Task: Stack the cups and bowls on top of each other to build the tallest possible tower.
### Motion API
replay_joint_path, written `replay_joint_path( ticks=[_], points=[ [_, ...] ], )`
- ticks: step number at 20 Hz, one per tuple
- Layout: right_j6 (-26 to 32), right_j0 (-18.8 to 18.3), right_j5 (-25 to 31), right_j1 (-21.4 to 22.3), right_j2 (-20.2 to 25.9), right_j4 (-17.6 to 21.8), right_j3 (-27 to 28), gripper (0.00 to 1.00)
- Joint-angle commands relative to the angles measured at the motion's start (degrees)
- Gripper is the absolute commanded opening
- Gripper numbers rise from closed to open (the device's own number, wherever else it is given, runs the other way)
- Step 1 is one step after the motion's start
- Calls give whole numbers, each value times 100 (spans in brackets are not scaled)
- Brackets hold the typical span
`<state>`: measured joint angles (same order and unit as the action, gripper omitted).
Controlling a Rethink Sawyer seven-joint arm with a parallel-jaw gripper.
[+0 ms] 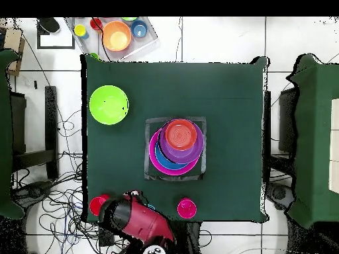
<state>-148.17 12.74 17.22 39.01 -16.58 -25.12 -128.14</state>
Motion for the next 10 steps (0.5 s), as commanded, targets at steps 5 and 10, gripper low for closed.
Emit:
replay_joint_path(
  ticks=[5,10],
  points=[
    [281,-247,2385,732,9,1002,1834,0],
    [682,-642,2886,531,140,1514,2617,0]
  ],
)
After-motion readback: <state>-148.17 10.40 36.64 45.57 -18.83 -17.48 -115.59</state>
